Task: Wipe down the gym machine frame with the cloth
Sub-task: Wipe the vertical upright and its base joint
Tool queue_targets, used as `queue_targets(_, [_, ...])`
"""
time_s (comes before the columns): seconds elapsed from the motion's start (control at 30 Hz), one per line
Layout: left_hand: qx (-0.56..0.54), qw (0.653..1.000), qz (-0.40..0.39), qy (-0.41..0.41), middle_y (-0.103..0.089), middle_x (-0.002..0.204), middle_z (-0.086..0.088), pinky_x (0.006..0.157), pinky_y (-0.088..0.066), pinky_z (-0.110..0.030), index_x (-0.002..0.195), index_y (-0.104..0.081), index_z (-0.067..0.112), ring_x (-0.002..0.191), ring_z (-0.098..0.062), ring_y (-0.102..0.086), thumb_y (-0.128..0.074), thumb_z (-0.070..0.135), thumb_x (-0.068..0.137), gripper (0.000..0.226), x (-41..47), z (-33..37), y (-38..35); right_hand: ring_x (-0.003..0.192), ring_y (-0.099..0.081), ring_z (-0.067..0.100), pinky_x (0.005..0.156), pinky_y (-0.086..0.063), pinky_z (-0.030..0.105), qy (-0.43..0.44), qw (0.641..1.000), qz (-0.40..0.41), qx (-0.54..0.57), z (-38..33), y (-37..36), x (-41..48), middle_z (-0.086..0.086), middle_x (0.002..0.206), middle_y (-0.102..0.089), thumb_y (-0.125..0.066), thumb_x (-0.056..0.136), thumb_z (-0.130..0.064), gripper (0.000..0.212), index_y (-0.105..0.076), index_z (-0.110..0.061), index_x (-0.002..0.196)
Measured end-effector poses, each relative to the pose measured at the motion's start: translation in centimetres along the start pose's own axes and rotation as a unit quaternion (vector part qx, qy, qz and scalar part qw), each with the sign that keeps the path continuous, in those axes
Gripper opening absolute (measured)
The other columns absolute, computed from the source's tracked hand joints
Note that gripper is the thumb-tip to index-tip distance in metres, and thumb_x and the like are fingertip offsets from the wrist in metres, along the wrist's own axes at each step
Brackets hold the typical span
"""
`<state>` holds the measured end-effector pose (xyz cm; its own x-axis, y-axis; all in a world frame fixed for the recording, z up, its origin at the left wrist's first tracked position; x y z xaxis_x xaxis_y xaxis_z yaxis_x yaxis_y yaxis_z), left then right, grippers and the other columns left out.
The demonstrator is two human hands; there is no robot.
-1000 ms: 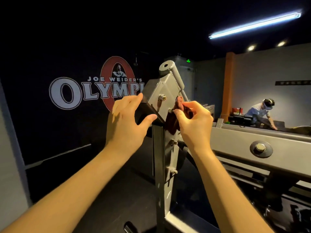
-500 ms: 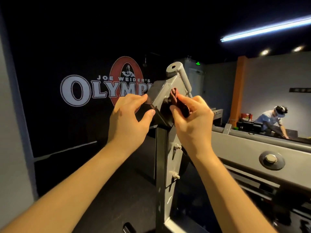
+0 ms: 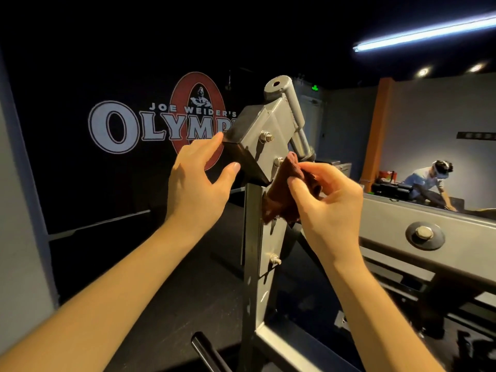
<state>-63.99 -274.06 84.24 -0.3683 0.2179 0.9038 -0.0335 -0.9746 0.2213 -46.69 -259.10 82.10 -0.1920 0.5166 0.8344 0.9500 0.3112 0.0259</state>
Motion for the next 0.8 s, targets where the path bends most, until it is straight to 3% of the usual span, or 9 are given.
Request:
queue_targets(0.1, [0.012, 0.997, -0.046, 0.055, -0.059, 0.123, 0.006, 0.098, -0.049, -0.019, 0.132, -0.062, 0.018, 0.12, -0.009, -0.052, -0.07, 0.036, 0.092, 0.045, -2.6, -2.2, -1.5, 0.107, -0.063, 0.003, 0.097, -0.056, 0.025, -0.03, 0.998, 0.034, -0.052, 2.6, -0.2, -0.3, -0.006, 0.115, -0.068, -0.075, 0.092, -0.021, 0.033, -0.068, -0.017, 0.124])
queue_targets(0.17, [0.024, 0.991, -0.082, 0.107, -0.058, 0.123, 0.007, 0.098, -0.049, -0.03, 0.131, -0.063, 0.02, 0.12, -0.013, -0.053, -0.071, 0.041, 0.091, 0.046, -4.0, -3.7, -2.6, 0.108, -0.06, 0.003, 0.1, -0.056, 0.03, -0.042, 0.993, 0.022, -0.108, 3.7, -1.8, -1.2, -0.008, 0.116, -0.065, -0.073, 0.093, -0.02, 0.036, -0.067, -0.017, 0.129])
queue_targets(0.3, [0.021, 0.986, -0.116, 0.116, -0.063, 0.131, 0.007, 0.097, -0.042, -0.025, 0.138, -0.061, 0.02, 0.12, -0.005, -0.051, -0.073, 0.041, 0.09, 0.053, -5.0, -3.7, -3.9, 0.101, -0.06, 0.011, 0.091, -0.052, 0.025, -0.038, 0.975, -0.036, -0.218, 4.7, -2.8, -0.8, -0.003, 0.109, -0.062, -0.07, 0.096, -0.019, 0.031, -0.07, -0.017, 0.127])
queue_targets(0.43, [0.003, 0.985, -0.132, 0.109, -0.062, 0.129, 0.012, 0.101, -0.043, -0.025, 0.136, -0.063, 0.021, 0.118, -0.001, -0.05, -0.073, 0.038, 0.091, 0.049, -4.9, -3.5, -4.4, 0.099, -0.066, 0.02, 0.086, -0.053, 0.03, -0.056, 0.942, -0.07, -0.322, 6.4, -1.8, 1.9, 0.005, 0.113, -0.065, -0.065, 0.099, -0.02, 0.024, -0.072, -0.013, 0.121])
queue_targets(0.57, [-0.002, 0.981, -0.144, 0.128, -0.064, 0.132, 0.008, 0.1, -0.043, -0.026, 0.136, -0.064, 0.021, 0.123, -0.006, -0.054, -0.074, 0.041, 0.09, 0.051, -5.2, -4.2, -5.5, 0.108, -0.065, 0.02, 0.095, -0.053, 0.032, -0.075, 0.944, -0.081, -0.309, 6.7, -2.7, 1.1, 0.005, 0.119, -0.063, -0.062, 0.1, -0.019, 0.027, -0.069, -0.015, 0.127])
queue_targets(0.7, [-0.03, 0.978, -0.14, 0.149, -0.066, 0.125, 0.014, 0.103, -0.047, -0.031, 0.131, -0.068, 0.022, 0.12, -0.006, -0.058, -0.076, 0.039, 0.088, 0.046, -5.6, -4.4, -6.2, 0.084, -0.061, 0.005, 0.078, -0.051, 0.016, -0.141, 0.931, -0.187, -0.278, 9.0, -3.0, -4.1, -0.009, 0.097, -0.062, -0.063, 0.1, -0.021, 0.024, -0.073, -0.018, 0.121])
queue_targets(0.8, [-0.058, 0.972, -0.156, 0.167, -0.069, 0.121, 0.016, 0.106, -0.05, -0.037, 0.127, -0.07, 0.024, 0.119, -0.006, -0.061, -0.077, 0.035, 0.089, 0.041, -6.1, -4.3, -7.0, 0.09, -0.061, 0.004, 0.087, -0.056, 0.023, -0.127, 0.952, -0.145, -0.239, 8.5, -0.5, -3.8, -0.008, 0.106, -0.069, -0.067, 0.097, -0.024, 0.027, -0.072, -0.021, 0.124])
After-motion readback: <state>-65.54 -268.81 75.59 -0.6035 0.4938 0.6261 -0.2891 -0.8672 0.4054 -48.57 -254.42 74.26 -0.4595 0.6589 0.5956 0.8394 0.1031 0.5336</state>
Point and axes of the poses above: each hand's wrist, its own x-axis towards the middle knuckle, its own y-axis out of the back of the hand, z = x × y, the point moved 9 cm from there along x, towards the middle knuckle
